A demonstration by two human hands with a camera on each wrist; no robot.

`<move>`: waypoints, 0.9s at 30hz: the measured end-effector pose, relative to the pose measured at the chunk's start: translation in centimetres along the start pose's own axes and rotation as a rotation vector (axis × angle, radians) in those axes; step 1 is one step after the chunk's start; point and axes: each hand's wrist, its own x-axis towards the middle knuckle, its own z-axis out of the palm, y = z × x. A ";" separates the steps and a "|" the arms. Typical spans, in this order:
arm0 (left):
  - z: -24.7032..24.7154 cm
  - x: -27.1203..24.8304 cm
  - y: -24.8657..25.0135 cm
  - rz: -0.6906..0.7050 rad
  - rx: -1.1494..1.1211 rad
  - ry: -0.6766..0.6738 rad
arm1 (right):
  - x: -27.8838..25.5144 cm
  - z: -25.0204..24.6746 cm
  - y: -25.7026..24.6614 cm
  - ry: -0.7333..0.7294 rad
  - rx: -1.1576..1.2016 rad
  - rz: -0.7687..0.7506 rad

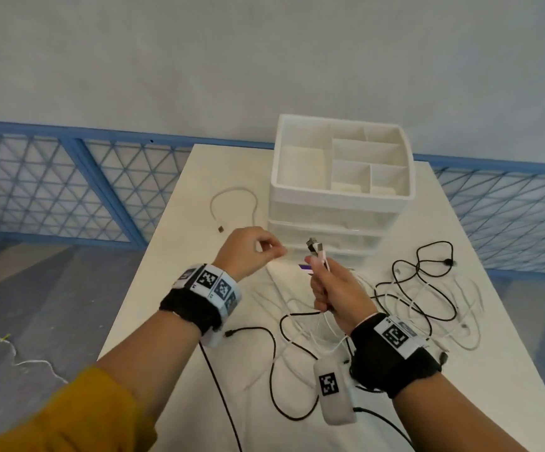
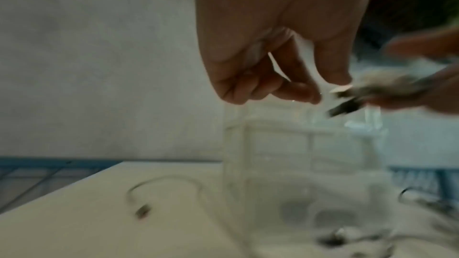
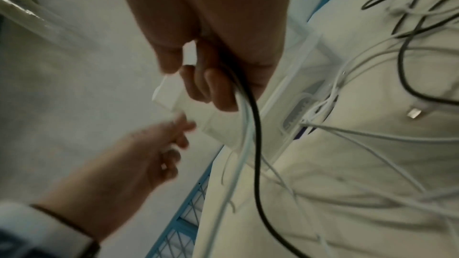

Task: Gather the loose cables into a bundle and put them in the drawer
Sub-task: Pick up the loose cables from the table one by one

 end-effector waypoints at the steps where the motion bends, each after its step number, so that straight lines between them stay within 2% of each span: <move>1: -0.6 1.3 -1.9 -0.050 0.048 0.022 | 0.0 -0.4 0.0 0.006 -0.021 -0.001; 4: -1.5 5.0 -7.9 -0.225 0.275 0.001 | -0.1 -1.0 -0.4 0.018 -0.080 -0.016; 7: -1.9 8.1 -11.4 -0.285 0.441 -0.060 | -0.4 -1.1 -1.0 0.036 -0.157 -0.065; 9: -1.9 9.9 -13.5 -0.314 0.594 -0.190 | -0.4 -1.3 -1.1 0.051 -0.145 -0.079; 11: -1.1 11.0 -15.2 -0.316 0.750 -0.305 | -0.5 -1.6 -1.2 0.074 -0.131 -0.083; 14: -0.1 10.4 -14.7 -0.258 0.807 -0.239 | -0.9 -2.1 -1.5 0.104 -0.121 -0.104; 16: -0.1 9.4 -13.8 -0.227 0.783 -0.263 | -1.0 -2.4 -1.4 0.116 -0.130 -0.111; 18: -0.4 8.0 -13.0 -0.224 0.688 -0.283 | -1.0 -2.6 -1.2 0.131 -0.130 -0.097; 20: -0.6 5.9 -11.6 -0.215 0.480 -0.200 | -1.0 -2.8 -1.0 0.143 -0.119 -0.074; 24: 1.1 0.4 -4.5 -0.153 -0.200 -0.013 | -1.3 -3.0 -0.7 0.192 -0.136 -0.080; 25: 1.8 -0.4 -2.3 -0.166 -0.357 0.016 | -1.3 -3.0 -0.5 0.204 -0.160 -0.078; 27: 3.7 -1.5 1.6 -0.288 -0.707 -0.006 | -1.3 -2.7 -0.5 0.189 -0.156 -0.035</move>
